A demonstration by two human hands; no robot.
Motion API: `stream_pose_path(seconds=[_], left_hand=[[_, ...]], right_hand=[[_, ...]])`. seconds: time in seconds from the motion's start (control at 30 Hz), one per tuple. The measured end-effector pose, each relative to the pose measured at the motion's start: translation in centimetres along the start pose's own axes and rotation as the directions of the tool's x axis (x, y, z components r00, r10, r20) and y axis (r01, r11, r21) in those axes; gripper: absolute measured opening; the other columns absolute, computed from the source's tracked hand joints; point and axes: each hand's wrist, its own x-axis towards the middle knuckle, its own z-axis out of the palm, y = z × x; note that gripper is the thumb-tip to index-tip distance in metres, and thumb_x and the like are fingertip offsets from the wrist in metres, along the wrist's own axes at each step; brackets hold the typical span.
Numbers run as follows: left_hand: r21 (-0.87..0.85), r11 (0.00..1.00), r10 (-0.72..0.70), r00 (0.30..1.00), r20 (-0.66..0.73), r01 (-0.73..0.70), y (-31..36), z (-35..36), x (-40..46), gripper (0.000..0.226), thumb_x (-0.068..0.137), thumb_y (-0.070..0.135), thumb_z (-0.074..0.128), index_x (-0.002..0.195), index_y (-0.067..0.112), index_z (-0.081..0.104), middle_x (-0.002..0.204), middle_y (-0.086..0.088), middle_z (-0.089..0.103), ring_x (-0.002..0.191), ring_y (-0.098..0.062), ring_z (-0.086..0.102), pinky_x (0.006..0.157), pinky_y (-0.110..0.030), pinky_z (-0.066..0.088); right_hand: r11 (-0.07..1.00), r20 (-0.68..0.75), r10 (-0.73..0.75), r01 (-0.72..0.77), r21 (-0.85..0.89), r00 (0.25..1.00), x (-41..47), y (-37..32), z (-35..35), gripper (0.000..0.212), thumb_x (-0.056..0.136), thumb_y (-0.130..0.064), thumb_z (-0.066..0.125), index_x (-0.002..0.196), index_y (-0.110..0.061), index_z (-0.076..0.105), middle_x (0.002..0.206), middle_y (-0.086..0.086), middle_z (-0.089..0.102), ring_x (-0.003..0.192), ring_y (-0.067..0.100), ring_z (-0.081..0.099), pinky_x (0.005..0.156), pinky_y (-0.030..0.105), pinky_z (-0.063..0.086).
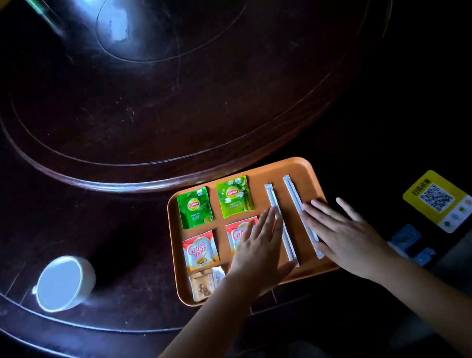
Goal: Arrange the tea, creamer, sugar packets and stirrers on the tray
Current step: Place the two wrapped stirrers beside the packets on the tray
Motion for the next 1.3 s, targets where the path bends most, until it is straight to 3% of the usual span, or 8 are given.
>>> stream_pose_path(seconds=[0.27, 0.73, 0.83, 0.93, 1.03, 1.13, 1.2, 1.3], left_hand=[[-0.006, 1.0, -0.005, 1.0, -0.025, 0.005, -0.3, 0.5, -0.6, 0.088, 0.086, 0.053, 0.049, 0.146, 0.005, 0.007, 0.156, -0.014, 0.003, 0.136, -0.022, -0.012, 0.114, -0.042, 0.003], [-0.017, 0.999, -0.027, 0.998, 0.049, 0.028, -0.3, 0.3, -0.3, 0.089, 0.088, 0.054, 0.045, 0.146, 0.008, -0.004, 0.156, -0.01, -0.009, 0.142, -0.021, -0.012, 0.116, -0.038, -0.001], [-0.016, 0.999, -0.045, 0.997, 0.061, 0.046, -0.2, -0.1, -0.5, 0.09, 0.086, 0.054, 0.048, 0.147, 0.008, -0.001, 0.156, -0.009, -0.01, 0.142, -0.02, -0.013, 0.118, -0.041, 0.002], [-0.097, 0.994, -0.052, 0.995, -0.088, 0.043, -0.4, -1.2, -1.3, 0.085, 0.085, 0.053, 0.046, 0.147, 0.009, 0.008, 0.155, -0.006, -0.008, 0.139, -0.018, -0.01, 0.115, -0.041, 0.004], [-0.15, 0.988, -0.071, 0.929, -0.363, 0.017, -2.0, -2.6, -3.1, 0.068, 0.084, 0.046, 0.045, 0.139, 0.007, 0.036, 0.151, -0.015, 0.027, 0.137, -0.029, 0.028, 0.107, -0.045, 0.024], [-0.155, 0.966, -0.257, 0.825, -0.503, 0.206, -5.6, -3.0, -5.9, 0.053, 0.083, 0.038, 0.048, 0.125, 0.007, 0.053, 0.133, -0.018, 0.052, 0.118, -0.033, 0.05, 0.094, -0.042, 0.041], [-0.163, 0.916, -0.398, 0.794, -0.459, 0.365, -8.1, -2.4, -7.7, 0.053, 0.079, 0.04, 0.047, 0.12, 0.008, 0.056, 0.125, -0.016, 0.057, 0.108, -0.034, 0.056, 0.086, -0.041, 0.045], [-0.203, 0.795, -0.606, 0.734, -0.305, 0.572, -10.4, -1.5, -9.4, 0.056, 0.073, 0.046, 0.044, 0.116, 0.012, 0.054, 0.11, -0.014, 0.061, 0.096, -0.036, 0.06, 0.075, -0.044, 0.049]], right_hand=[[1.0, -0.002, 0.003, -0.003, 0.012, 1.0, -0.7, -0.4, -0.1, 0.058, 0.085, -0.039, 0.03, 0.135, -0.013, 0.045, 0.141, 0.001, 0.047, 0.132, 0.017, 0.04, 0.11, 0.036, 0.005], [0.998, 0.031, 0.037, -0.038, 0.039, 0.999, -0.6, -0.6, -0.6, 0.059, 0.083, -0.039, 0.029, 0.132, -0.013, 0.048, 0.138, 0.002, 0.051, 0.129, 0.019, 0.045, 0.11, 0.037, 0.006], [0.997, -0.014, 0.057, -0.056, 0.058, 0.998, -0.6, -0.9, -0.8, 0.057, 0.083, -0.039, 0.03, 0.13, -0.015, 0.051, 0.136, 0.005, 0.054, 0.126, 0.02, 0.048, 0.109, 0.037, 0.014], [0.983, -0.104, 0.149, -0.136, 0.123, 0.983, -0.6, -1.3, -1.1, 0.053, 0.085, -0.038, 0.033, 0.129, -0.015, 0.052, 0.134, 0.008, 0.055, 0.123, 0.022, 0.051, 0.104, 0.039, 0.024], [0.957, -0.221, 0.253, -0.209, 0.203, 0.942, -0.6, -1.2, -1.4, 0.048, 0.085, -0.035, 0.037, 0.123, -0.011, 0.057, 0.125, 0.012, 0.06, 0.116, 0.025, 0.052, 0.096, 0.042, 0.041], [0.93, -0.265, 0.333, -0.268, 0.252, 0.905, 0.0, -0.8, -1.6, 0.038, 0.084, -0.024, 0.056, 0.117, -0.006, 0.06, 0.116, 0.017, 0.063, 0.106, 0.035, 0.059, 0.083, 0.046, 0.05], [0.903, -0.239, 0.392, -0.323, 0.283, 0.888, 0.6, -0.4, -1.6, 0.041, 0.077, -0.015, 0.069, 0.115, -0.005, 0.06, 0.111, 0.019, 0.062, 0.1, 0.039, 0.06, 0.077, 0.047, 0.051], [0.873, -0.144, 0.442, -0.388, 0.294, 0.885, 1.4, -0.3, -2.0, 0.048, 0.074, -0.016, 0.072, 0.118, -0.005, 0.057, 0.109, 0.02, 0.059, 0.097, 0.039, 0.058, 0.072, 0.044, 0.051]])
